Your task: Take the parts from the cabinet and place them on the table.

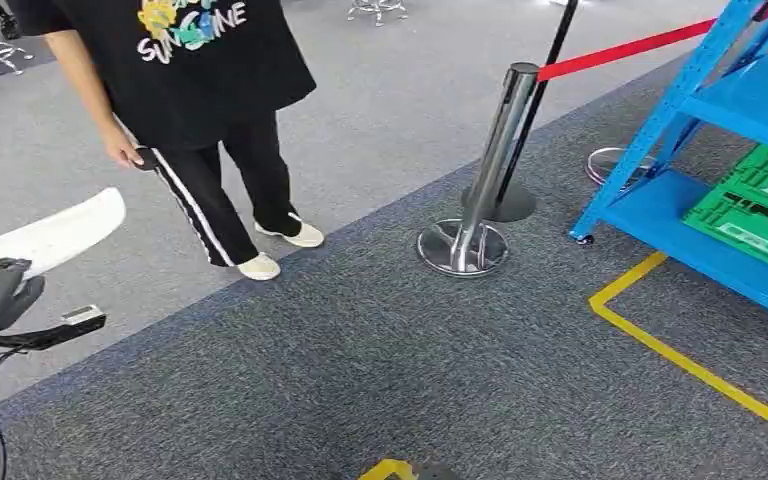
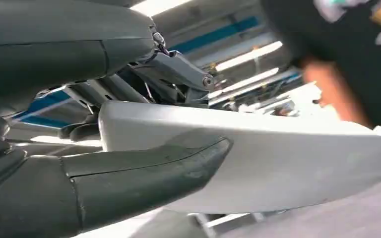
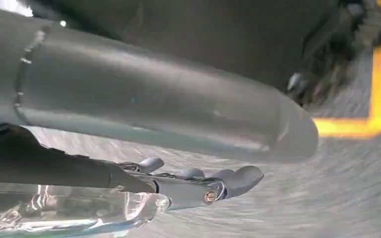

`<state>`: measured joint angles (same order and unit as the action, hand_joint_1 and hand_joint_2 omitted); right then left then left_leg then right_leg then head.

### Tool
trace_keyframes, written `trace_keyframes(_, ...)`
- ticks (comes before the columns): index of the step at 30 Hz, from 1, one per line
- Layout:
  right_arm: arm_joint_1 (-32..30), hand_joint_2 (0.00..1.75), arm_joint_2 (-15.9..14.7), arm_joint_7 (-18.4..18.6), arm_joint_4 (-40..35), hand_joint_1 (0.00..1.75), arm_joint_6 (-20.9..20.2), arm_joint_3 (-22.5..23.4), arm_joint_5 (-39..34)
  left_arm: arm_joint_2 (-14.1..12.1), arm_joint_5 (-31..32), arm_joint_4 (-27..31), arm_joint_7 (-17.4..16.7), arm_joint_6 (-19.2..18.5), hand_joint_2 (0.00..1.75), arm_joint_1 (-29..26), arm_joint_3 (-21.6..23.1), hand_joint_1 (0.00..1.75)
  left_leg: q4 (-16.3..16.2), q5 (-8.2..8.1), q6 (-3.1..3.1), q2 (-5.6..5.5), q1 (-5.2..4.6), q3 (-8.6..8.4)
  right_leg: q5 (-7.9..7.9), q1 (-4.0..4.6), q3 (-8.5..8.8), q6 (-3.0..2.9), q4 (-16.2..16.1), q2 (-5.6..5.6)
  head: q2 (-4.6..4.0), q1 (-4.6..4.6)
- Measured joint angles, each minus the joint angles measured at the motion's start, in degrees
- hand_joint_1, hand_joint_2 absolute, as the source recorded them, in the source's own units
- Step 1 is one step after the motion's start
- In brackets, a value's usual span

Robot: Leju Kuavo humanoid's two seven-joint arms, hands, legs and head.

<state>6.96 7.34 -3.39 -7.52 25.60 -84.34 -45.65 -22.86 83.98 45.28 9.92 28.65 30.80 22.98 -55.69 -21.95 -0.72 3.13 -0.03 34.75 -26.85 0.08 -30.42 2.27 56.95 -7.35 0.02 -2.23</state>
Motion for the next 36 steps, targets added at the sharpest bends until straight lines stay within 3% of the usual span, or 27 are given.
trace_keyframes(1, -0.22, 0.0, 0.0, -0.02, 0.0, 0.0, -0.4, -0.94, 0.77, -0.88, -0.22, 0.49, 0.2, 0.24, 1.75, -0.99, -0.86, 1.75, 0.19, 0.15, 0.29, -0.51, 0.35, -0.24, -0.54, -0.34, -0.41, 0.45, 0.56, 1.7, 0.0, 0.01)
trace_keyframes(2, -0.44, 0.0, 0.0, -0.07, 0.0, 0.0, -0.42, -1.61, 1.16, -1.68, -0.54, 0.97, 0.39, 0.58, 1.75, -1.51, -1.75, 1.75, 0.19, 0.05, 0.81, -1.29, 0.47, -0.35, -1.94, -0.35, -1.25, 0.54, 2.76, 4.67, 0.0, -0.13)
trace_keyframes(3, -0.71, 0.0, 0.0, -0.09, 0.0, 0.0, -0.59, -2.0, 1.34, -2.15, -0.62, 1.23, 0.44, 0.83, 1.75, -1.71, -2.37, 1.75, 0.19, 0.08, 1.22, -1.9, 0.51, -0.36, -4.03, -0.34, -3.22, 0.53, 7.04, 6.31, 0.0, -0.35)
trace_keyframes(5, -1.09, 0.0, 0.0, -0.07, 0.0, 0.0, -0.86, -2.61, 1.67, -2.28, -0.66, 1.56, 0.61, 0.9, 1.75, -2.17, -2.56, 1.75, 0.19, 0.03, 1.43, -3.96, 0.46, -0.4, -7.32, -0.34, -8.27, 0.56, 16.6, 7.22, 0.0, -0.44)
trace_keyframes(6, -1.15, 0.0, 0.0, -0.07, 0.0, 0.0, -0.9, -2.91, 1.76, -2.54, -0.66, 1.75, 0.7, 0.9, 1.75, -2.77, -2.74, 1.75, 0.19, 0.01, 1.44, -5.03, 0.45, -0.48, -7.3, -0.31, -9.8, 0.5, 18.72, 7.25, 0.0, -0.48)
trace_keyframes(7, -1.1, 0.0, 0.0, 0.02, 0.0, 0.0, -0.92, -3.26, 1.82, -2.58, -0.66, 2.12, 0.72, 0.9, 1.75, -3.63, -2.96, 1.75, 0.19, 0.01, 1.44, -5.99, 0.45, -0.61, -6.02, -0.23, -9.98, 0.32, 17.92, 7.31, 0.0, -0.5)
trace_keyframes(9, -0.92, 0.0, -0.07, 0.11, 0.0, 0.0, -0.92, -3.72, 1.87, -2.95, -0.66, 2.52, 0.92, 0.88, 1.75, -4.84, -3.37, 1.75, 0.19, 0.05, 1.25, -7.55, 0.58, -0.72, -1.36, -0.18, -7.05, -0.17, 10.25, 7.95, 0.0, -0.52)
trace_keyframes(10, -0.84, 0.0, -0.07, 0.11, 0.0, 0.0, -0.96, -3.9, 1.91, -3.11, -0.64, 2.56, 0.85, 0.88, 1.75, -5.01, -3.53, 1.75, 0.19, 0.13, 0.91, -8.39, 0.76, -0.72, 0.93, -0.26, -4.25, -0.36, 4.45, 9.53, 0.0, -0.5)
trace_keyframes(11, -0.82, 0.0, -0.07, 0.15, 0.0, 0.0, -0.99, -3.96, 1.93, -3.22, -0.57, 2.76, 0.79, 0.88, 1.75, -5.0, -3.61, 1.75, 0.11, 0.15, 0.52, -9.12, 0.71, -0.64, 1.24, -0.46, -2.58, -0.32, 0.9, 12.27, 0.0, -0.57)
trace_keyframes(12, -0.77, 0.0, 0.02, 0.17, 0.0, 0.0, -0.99, -3.98, 1.95, -3.5, -0.55, 3.02, 0.7, 0.85, 1.75, -5.03, -3.77, 1.75, 0.01, -0.12, 0.15, -9.95, 0.54, -0.42, 1.21, -0.44, -1.92, -0.49, 0.52, 11.68, 0.0, -0.46)
trace_keyframes(15, -0.72, 0.0, 0.0, 0.28, 0.0, 0.0, -0.99, -4.09, 2.02, -4.18, -0.29, 3.43, 0.68, 0.72, 1.75, -5.7, -4.09, 1.75, 0.38, 0.58, -0.94, -11.36, 0.94, 0.26, 1.62, -0.05, -2.23, -1.35, 0.88, 9.94, 0.0, -0.39)
trace_keyframes(16, -0.65, 0.0, 0.04, 0.28, 0.0, 0.0, -0.99, -4.18, 2.11, -4.61, -0.18, 3.46, 0.68, 0.68, 1.75, -6.18, -4.29, 1.75, 0.03, 0.5, -1.04, -10.98, 1.06, 0.33, 2.03, -0.47, -2.2, -1.88, 0.47, 9.25, 0.0, -0.41)
trace_keyframes(17, -0.6, 0.0, 0.02, 0.26, 0.0, 0.0, -1.01, -4.23, 2.15, -4.81, -0.18, 3.52, 0.68, 0.66, 1.75, -6.42, -4.53, 1.75, -1.51, -0.92, -1.13, -7.79, 0.59, 1.09, 2.14, -0.37, -2.22, -2.12, 0.29, 9.05, 0.0, -0.24)
trace_keyframes(18, -0.65, 0.0, 0.02, 0.26, 0.0, 0.0, -1.07, -4.27, 2.3, -4.81, -0.16, 3.61, 0.64, 0.63, 1.75, -6.37, -4.68, 1.75, -4.95, -3.32, -1.33, -5.68, 0.53, 2.77, 2.19, -0.27, -2.23, -2.27, 0.25, 8.48, 0.0, 0.13)
trace_keyframes(20, -0.85, 0.0, 0.02, 0.26, 0.0, 0.0, -1.1, -4.31, 2.46, -4.72, -0.07, 3.92, 0.55, 0.63, 1.75, -6.58, -4.77, 1.75, -15.03, -8.02, -1.67, -4.1, 0.58, 7.46, 2.07, -0.19, -2.24, -2.42, 0.19, 6.94, 0.0, 0.09)
trace_keyframes(21, -0.89, 0.0, 0.0, 0.26, 0.0, 0.0, -1.1, -4.31, 2.48, -4.72, -0.07, 3.92, 0.55, 0.63, 1.75, -6.92, -4.81, 1.75, -18.14, -8.75, -1.79, -3.98, 0.67, 8.95, 1.99, -0.19, -2.25, -2.5, 0.19, 6.27, 0.0, 0.07)
trace_keyframes(22, -0.91, 0.0, 0.0, 0.26, 0.0, 0.0, -1.1, -4.33, 2.52, -4.75, -0.05, 3.94, 0.53, 0.63, 1.75, -7.27, -4.94, 1.75, -18.14, -8.14, -1.88, -3.91, 0.76, 8.97, 1.91, -0.2, -2.23, -2.46, 0.19, 5.61, 0.0, 0.09)
trace_keyframes(24, -0.88, 0.0, 0.02, 0.26, 0.0, 0.0, -1.14, -4.36, 2.7, -4.79, -0.05, 4.07, 0.53, 0.63, 1.75, -7.47, -5.08, 1.75, -11.12, -4.03, -1.86, -3.38, 0.78, 5.2, 1.69, -0.22, -2.03, -2.22, 0.2, 4.19, 0.0, 0.07)
trace_keyframes(25, -0.83, 0.0, 0.02, 0.26, 0.0, 0.0, -1.14, -4.36, 2.72, -4.97, -0.05, 4.27, 0.53, 0.63, 1.75, -7.47, -5.14, 1.75, -5.82, -1.86, -1.82, -2.16, 0.76, 2.13, 1.54, -0.24, -1.8, -2.04, 0.2, 3.58, 0.0, 0.07)
trace_keyframes(26, -0.77, 0.0, 0.0, 0.26, 0.0, 0.0, -1.14, -4.36, 2.76, -5.01, -0.05, 4.44, 0.5, 0.63, 1.75, -7.45, -5.27, 1.75, -1.22, -0.66, -1.71, 1.8, 0.59, -0.88, 1.33, 0.11, -1.38, -1.72, 0.2, 3.06, 0.0, 0.13)
trace_keyframes(27, -0.8, 0.0, 0.02, 0.26, 0.0, 0.0, -1.14, -4.36, 2.85, -4.97, -0.07, 4.53, 0.48, 0.63, 1.75, -7.12, -5.43, 1.75, 0.14, -1.02, -1.4, 2.59, 0.38, -1.59, 0.77, 0.52, -1.32, -1.37, 0.37, 2.53, 0.0, 0.18)
trace_keyframes(28, -0.74, 0.0, 0.0, 0.28, 0.0, 0.0, -1.18, -4.36, 2.96, -4.94, -0.05, 4.72, 0.46, 0.68, 1.75, -7.25, -5.47, 1.75, 0.15, -0.99, -0.88, 1.3, 0.34, -1.39, 0.73, 0.56, -0.7, -1.1, 0.15, 1.89, 0.0, -0.28)
trace_keyframes(31, -0.58, 0.0, 0.02, 0.37, 0.0, 0.0, -1.38, -4.36, 2.98, -5.56, -0.05, 4.88, 0.46, 0.66, 1.75, -7.82, -5.91, 1.75, 0.68, -0.68, 0.32, -0.87, 0.5, -1.73, 0.27, 0.46, 0.0, -0.05, -0.39, -0.18, 0.0, -0.17)
trace_keyframes(32, -0.49, 0.0, 0.02, 0.35, 0.0, 0.0, -1.38, -4.36, 3.09, -5.56, -0.05, 4.99, 0.46, 0.68, 1.75, -7.87, -6.13, 1.75, 0.78, -0.59, 0.6, -1.37, 0.73, -1.8, -0.44, 0.21, -0.4, 0.42, 0.6, 2.76, 0.0, -0.33)
trace_keyframes(33, -0.46, 0.0, 0.02, 0.37, 0.0, 0.0, -1.38, -4.36, 3.09, -5.71, -0.05, 5.03, 0.46, 0.68, 1.75, -7.67, -6.28, 1.75, 0.78, -0.52, 1.0, -1.93, 0.88, -1.78, -2.33, 0.07, -1.75, 0.53, 3.67, 5.29, 0.02, -0.37)
trace_keyframes(34, -0.5, 0.0, 0.02, 0.37, 0.0, 0.0, -1.42, -4.38, 3.11, -5.55, -0.02, 5.16, 0.44, 0.68, 1.75, -7.63, -6.3, 1.75, 0.78, -0.48, 1.19, -2.63, 0.9, -1.75, -4.67, 0.04, -4.19, 0.61, 8.79, 6.57, 0.0, -0.59)
trace_keyframes(36, -0.75, 0.0, 0.02, 0.55, 0.0, 0.0, -1.53, -4.38, 3.2, -5.36, -0.02, 5.2, 0.44, 0.66, 1.75, -7.88, -6.3, 1.75, 0.78, -0.48, 1.25, -4.26, 0.88, -1.73, -7.72, 0.04, -9.04, 0.74, 17.97, 7.26, 0.0, -0.7)
